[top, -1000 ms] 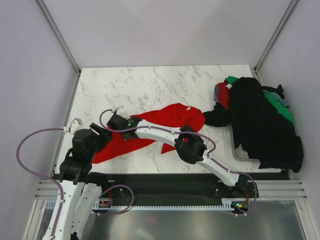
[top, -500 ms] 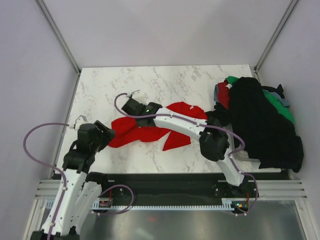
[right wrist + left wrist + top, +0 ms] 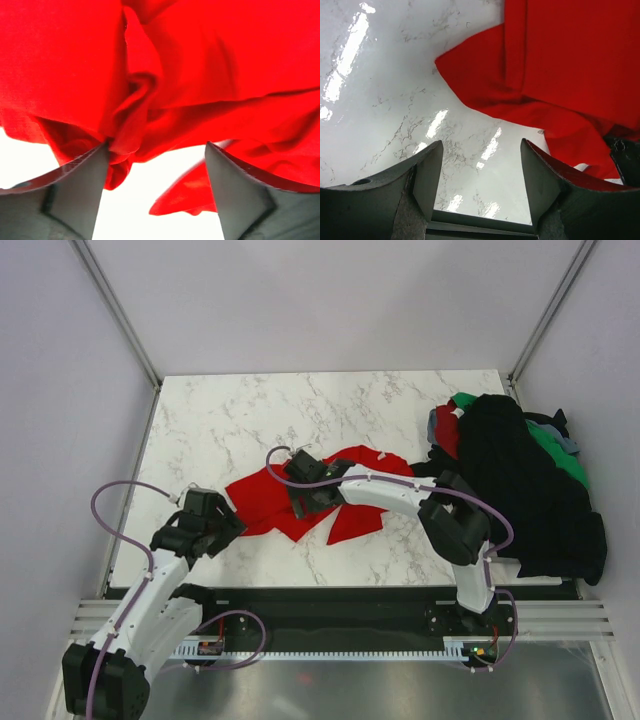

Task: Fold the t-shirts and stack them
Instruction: Flatten the tshirt out

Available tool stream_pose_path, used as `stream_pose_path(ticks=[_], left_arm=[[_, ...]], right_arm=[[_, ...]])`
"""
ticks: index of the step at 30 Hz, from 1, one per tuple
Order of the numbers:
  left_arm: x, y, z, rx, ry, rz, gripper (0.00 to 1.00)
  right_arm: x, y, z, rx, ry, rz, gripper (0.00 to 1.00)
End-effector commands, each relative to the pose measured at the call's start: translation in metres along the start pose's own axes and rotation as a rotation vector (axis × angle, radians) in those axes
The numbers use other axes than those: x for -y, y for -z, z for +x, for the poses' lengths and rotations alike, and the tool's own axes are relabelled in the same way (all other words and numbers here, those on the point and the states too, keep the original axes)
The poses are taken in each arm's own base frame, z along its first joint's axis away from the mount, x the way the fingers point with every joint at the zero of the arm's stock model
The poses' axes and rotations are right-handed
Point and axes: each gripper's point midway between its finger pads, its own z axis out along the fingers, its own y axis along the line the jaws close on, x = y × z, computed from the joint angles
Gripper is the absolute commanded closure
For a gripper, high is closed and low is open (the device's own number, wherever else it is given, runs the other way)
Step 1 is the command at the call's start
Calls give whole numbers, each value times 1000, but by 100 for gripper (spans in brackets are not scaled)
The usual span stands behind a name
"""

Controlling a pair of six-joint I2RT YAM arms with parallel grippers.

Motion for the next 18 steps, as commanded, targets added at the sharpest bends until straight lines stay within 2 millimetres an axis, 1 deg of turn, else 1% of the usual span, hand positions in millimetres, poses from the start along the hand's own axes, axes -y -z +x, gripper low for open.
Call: stream_pose_path(ticks=[1,3,4,6,7,9,10,12,13,15,16,18], left_arm=[[8,-5,1,9,39,32,30],[5,-9,6,-6,31,9,31],[1,-11,8,-8,39,-8,32],[-4,-15,13,-17,58,-30,32],[-7,-16,12,-6,65,-38,32],[-8,-15,10,12,76,-35,32],[-7,-12,6,41,86,-22,32],[-4,-9,1,66,91,-3,33],[-3,-6,-2,82,91,10,32],[-2,-4,-3,87,92,15,32],[-1,-3,-5,90,93,19,32],[0,-1,-5,92,98,20,33]], right_arm=[[-32,44,-45,131,-51,-219,12],[-28,48,-55,146,-90,-245,11],[-18,50,-65,156,-132,-251,11],[-15,53,-74,164,-163,-290,12],[-8,52,-82,172,-182,-290,12],[-9,52,-88,170,-190,-313,13],[-7,47,-89,165,-196,-308,13],[-14,50,-97,168,-197,-340,14],[-15,44,-96,158,-198,-338,15],[-19,41,-102,161,-202,-345,16],[-19,33,-100,147,-205,-338,18],[-20,27,-100,139,-215,-338,22]])
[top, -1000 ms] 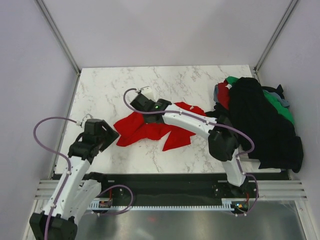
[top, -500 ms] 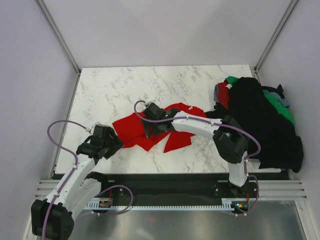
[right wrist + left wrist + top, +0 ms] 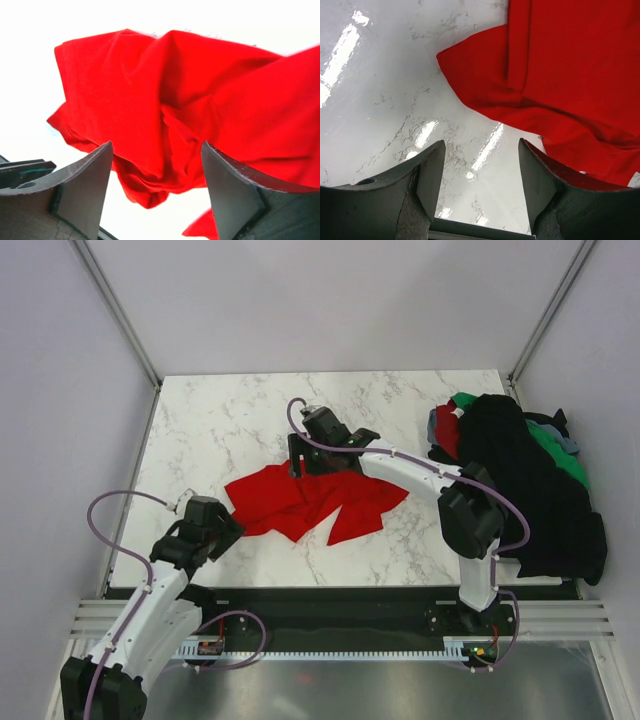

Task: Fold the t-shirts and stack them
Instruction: Flatten the tshirt out

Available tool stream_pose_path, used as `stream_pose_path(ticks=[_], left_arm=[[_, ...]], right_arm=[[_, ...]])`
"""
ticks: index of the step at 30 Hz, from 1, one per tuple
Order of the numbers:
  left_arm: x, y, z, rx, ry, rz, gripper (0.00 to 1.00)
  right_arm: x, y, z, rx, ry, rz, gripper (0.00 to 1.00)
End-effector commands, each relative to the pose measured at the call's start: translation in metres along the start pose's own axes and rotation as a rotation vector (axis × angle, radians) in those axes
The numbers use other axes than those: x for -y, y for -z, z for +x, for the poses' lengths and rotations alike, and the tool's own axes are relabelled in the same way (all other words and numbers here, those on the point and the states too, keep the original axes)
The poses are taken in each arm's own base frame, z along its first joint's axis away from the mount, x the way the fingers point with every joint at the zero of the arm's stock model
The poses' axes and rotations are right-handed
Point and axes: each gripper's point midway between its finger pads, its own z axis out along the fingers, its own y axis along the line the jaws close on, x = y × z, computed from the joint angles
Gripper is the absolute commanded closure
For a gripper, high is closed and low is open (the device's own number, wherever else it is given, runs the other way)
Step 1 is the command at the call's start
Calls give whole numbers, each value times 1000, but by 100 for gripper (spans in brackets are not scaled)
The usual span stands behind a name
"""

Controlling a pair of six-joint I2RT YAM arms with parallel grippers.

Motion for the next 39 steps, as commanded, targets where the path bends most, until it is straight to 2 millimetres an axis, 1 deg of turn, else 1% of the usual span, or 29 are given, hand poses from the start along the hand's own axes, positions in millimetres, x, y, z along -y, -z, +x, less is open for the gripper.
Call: stream_pose_path(ticks=[1,3,7,8,9,11,12,15,17,18,20,23,26,28,30,32,35,37,38,39], left_arm=[[4,3,-11,50,48,0,33],[3,4,-12,57,58,-5,32],[1,7,-19,96,78,-11,34],[1,8,-21,105,84,-13,34],[0,9,-23,117,95,-15,35],[-3,9,-27,140,107,-31,35],[-3,9,-28,147,112,-32,35],[-2,10,-32,158,110,-40,36],[-3,9,-32,156,105,-49,36],[-2,10,-33,156,101,-46,36],[-1,11,-33,157,97,-44,37],[-1,11,-33,160,96,-41,37],[-4,9,-30,151,98,-48,37],[-5,8,-30,153,101,-51,37],[-5,8,-30,155,100,-53,37],[-6,8,-32,163,97,-57,37],[-8,8,-32,168,96,-64,37],[-9,7,-32,168,97,-69,37],[-9,7,-32,169,97,-67,37],[-10,7,-32,170,98,-71,37]], right_arm=[[-11,-14,-2,-9,-21,-39,25],[-8,-19,2,-22,-24,-37,30],[6,-29,15,-58,-21,-9,33],[7,-30,15,-59,-19,-7,33],[9,-31,16,-60,-19,-6,37],[11,-32,17,-66,-19,-4,38],[13,-33,18,-68,-21,-2,40],[15,-32,19,-69,-19,2,41],[19,-30,19,-65,-21,18,39],[23,-29,17,-56,-20,33,33],[31,-25,16,-47,-27,51,27],[40,-24,14,-45,-34,62,25],[38,-27,16,-60,-34,43,27],[32,-30,18,-68,-44,13,29],[28,-32,14,-57,-49,-7,30],[24,-34,13,-58,-61,-25,30],[19,-38,13,-64,-66,-50,33],[15,-42,14,-69,-68,-63,39],[13,-43,14,-71,-67,-69,47],[12,-44,14,-74,-68,-74,51]])
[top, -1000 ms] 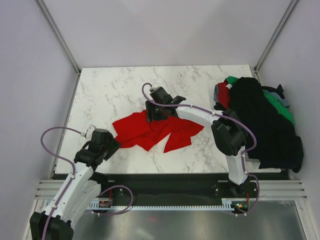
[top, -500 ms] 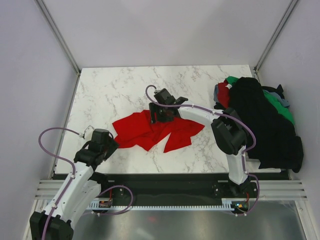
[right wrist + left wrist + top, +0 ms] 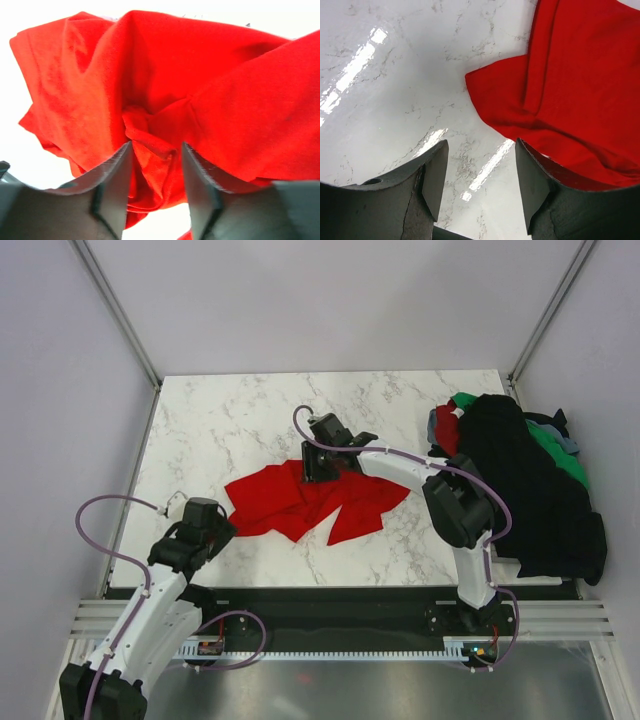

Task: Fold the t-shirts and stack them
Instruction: Flatten the tshirt out

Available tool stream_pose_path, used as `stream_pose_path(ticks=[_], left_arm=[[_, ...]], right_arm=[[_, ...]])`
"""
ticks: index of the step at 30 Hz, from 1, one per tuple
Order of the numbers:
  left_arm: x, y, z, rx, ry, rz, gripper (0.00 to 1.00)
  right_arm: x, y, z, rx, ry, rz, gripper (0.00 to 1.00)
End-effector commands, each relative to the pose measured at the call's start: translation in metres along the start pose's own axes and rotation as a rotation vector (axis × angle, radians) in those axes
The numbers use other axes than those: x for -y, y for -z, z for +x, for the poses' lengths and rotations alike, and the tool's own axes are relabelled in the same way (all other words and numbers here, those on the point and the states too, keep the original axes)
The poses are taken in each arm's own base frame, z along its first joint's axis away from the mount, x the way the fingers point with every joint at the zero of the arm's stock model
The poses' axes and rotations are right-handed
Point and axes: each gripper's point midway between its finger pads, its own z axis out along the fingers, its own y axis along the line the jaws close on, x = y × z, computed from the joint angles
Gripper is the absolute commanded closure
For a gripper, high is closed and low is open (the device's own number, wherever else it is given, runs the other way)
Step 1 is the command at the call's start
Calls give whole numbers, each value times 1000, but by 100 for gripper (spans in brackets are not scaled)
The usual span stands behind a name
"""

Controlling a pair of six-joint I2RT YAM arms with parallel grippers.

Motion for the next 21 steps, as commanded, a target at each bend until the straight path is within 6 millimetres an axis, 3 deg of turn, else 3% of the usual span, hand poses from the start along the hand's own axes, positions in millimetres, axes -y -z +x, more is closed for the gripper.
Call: stream_pose_path(ticks=[1,7,11,15,21], left_arm=[[4,3,-14,57,41,0,37],[1,1,-16,70,41,-16,37],[0,-6,-17,67,27,-53,45],[-1,-17,-18,58,9,-106,51],[-1,-33,-14,48,-14,-129,49]], right_arm=[[-22,-3,-14,29,2,-73,54],[-19,4,-16,42,12,-59,98],[-2,22,-24,75,18,-5,100],[27,58,-41,123,-6,38,100],[37,86,-33,124,16,59,100]])
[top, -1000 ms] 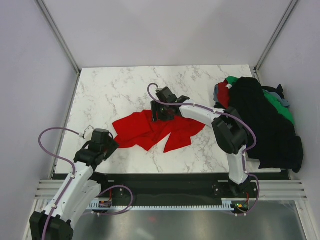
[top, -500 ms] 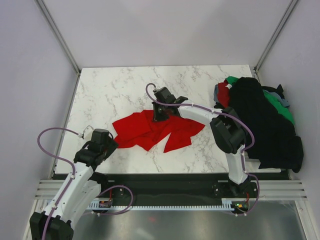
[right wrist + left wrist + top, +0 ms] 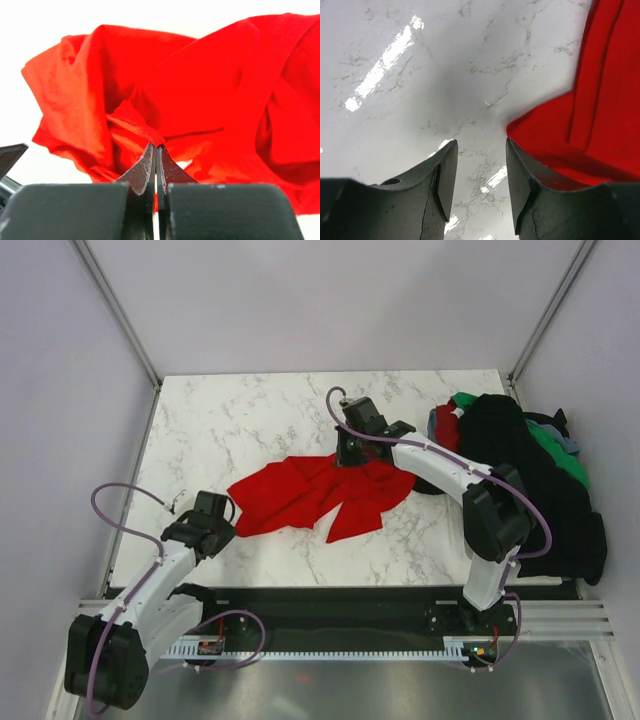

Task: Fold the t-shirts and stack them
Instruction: Flatten the tshirt out

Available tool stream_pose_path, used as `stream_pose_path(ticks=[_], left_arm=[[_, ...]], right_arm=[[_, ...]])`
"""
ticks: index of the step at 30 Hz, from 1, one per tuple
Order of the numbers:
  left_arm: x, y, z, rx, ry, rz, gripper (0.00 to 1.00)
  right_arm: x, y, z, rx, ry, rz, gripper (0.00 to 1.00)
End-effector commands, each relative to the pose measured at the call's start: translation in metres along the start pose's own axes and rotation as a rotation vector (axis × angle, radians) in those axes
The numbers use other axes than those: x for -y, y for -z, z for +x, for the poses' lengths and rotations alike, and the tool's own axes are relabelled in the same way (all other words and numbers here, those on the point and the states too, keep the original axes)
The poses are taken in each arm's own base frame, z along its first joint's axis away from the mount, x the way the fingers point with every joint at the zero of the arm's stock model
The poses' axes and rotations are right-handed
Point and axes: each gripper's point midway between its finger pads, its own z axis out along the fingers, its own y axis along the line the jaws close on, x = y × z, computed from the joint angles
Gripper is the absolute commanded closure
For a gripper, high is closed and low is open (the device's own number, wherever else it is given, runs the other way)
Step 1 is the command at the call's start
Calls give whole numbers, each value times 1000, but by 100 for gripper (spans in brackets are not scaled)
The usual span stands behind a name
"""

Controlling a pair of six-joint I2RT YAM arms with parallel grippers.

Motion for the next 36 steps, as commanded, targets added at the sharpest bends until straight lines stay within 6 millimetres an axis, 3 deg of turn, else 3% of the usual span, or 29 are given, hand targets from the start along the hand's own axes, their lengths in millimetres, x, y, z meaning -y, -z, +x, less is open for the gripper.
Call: stream_pose_path(ticks=[1,7,10,16,22,25,28,29,34,35,36], left_arm=[[17,-7,-18,66,31,25,49],[25,-15,1,-26,48,50,47],[36,-13,4,-49,60,96,44],[39,-14,3,-42,69,106,40],[41,-28,15,-76,73,110,40],[48,-35,18,-87,77,124,48],[60,-36,20,-112,67,155,89],[69,-32,15,-107,58,180,98],[85,1,-7,-77,52,230,98],[90,25,-23,-46,45,257,98],[92,37,-37,-5,46,261,98]], right_arm=[[0,25,2,22,39,-1,100],[2,27,16,-5,22,-14,100],[2,25,19,-13,19,-22,100],[0,21,24,-27,11,-40,100],[2,18,27,-35,7,-36,100],[4,18,29,-39,11,-30,100],[6,17,29,-37,11,-21,100],[6,18,29,-35,12,-19,100],[3,32,13,-3,20,1,100],[1,38,6,11,26,5,100],[-5,49,-13,51,33,-3,100]])
